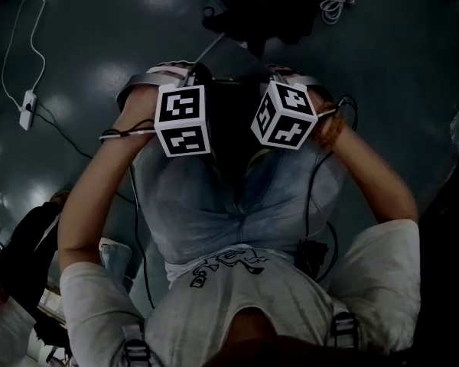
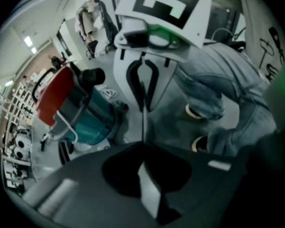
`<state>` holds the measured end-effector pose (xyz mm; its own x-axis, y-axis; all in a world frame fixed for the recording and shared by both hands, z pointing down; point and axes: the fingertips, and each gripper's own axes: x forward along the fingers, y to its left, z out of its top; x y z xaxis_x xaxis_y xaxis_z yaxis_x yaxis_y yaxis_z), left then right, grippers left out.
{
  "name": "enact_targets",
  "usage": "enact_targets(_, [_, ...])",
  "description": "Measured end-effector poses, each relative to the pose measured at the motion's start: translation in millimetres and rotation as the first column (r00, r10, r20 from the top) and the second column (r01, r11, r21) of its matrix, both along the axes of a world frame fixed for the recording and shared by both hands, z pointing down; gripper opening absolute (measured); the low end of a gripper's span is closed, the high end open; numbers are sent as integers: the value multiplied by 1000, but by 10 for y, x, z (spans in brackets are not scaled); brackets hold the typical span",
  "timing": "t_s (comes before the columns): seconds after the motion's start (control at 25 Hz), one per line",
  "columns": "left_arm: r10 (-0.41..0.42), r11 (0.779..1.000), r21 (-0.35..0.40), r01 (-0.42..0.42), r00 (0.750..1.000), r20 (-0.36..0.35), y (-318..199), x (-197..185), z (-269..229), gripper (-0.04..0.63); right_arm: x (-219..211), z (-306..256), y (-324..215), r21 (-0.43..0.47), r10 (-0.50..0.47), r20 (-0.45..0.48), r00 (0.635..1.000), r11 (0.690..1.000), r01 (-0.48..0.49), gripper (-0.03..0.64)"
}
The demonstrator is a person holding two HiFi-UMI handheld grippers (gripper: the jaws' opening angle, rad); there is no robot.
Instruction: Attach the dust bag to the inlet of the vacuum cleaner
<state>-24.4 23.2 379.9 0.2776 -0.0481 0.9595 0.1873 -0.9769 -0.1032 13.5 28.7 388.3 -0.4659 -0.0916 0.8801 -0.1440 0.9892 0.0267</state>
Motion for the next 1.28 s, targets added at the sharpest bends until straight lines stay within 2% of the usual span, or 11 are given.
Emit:
enact_targets(0.2, [57, 996, 78, -52, 997, -55, -115, 539, -309, 26, 553, -356, -96, 66, 133, -9, 991, 989, -132, 32])
enact_targets(0.36, [111, 984, 146, -99, 991, -76, -293, 952, -438, 26, 960, -490, -249, 129, 232, -29, 972, 966, -226, 32])
enact_targets(0.64, [100, 979, 189, -79, 990, -104, -642, 1460, -565, 26, 1471, -638, -605, 226, 334, -37, 942, 921, -318, 32])
enact_targets(0.8, [76, 975, 216, -51, 991, -109, -860, 1617, -607, 26, 1628, -684, -830, 277, 363, -39, 931, 899, -339, 32])
enact_targets(0.96, [63, 975, 217, -39, 993, -105, -996, 1651, -596, 28, 1664, -658, -976, 285, 365, -38, 930, 896, -340, 34])
enact_targets(1.12, [34, 981, 196, -7, 991, -133, -1047, 1662, -542, 31, 1680, -574, -1058, 282, 374, -36, 927, 893, -350, 34])
enact_targets(1.28, [47, 976, 218, -18, 991, -127, -1070, 1632, -575, 32, 1653, -613, -1100, 298, 366, -34, 930, 892, -340, 34])
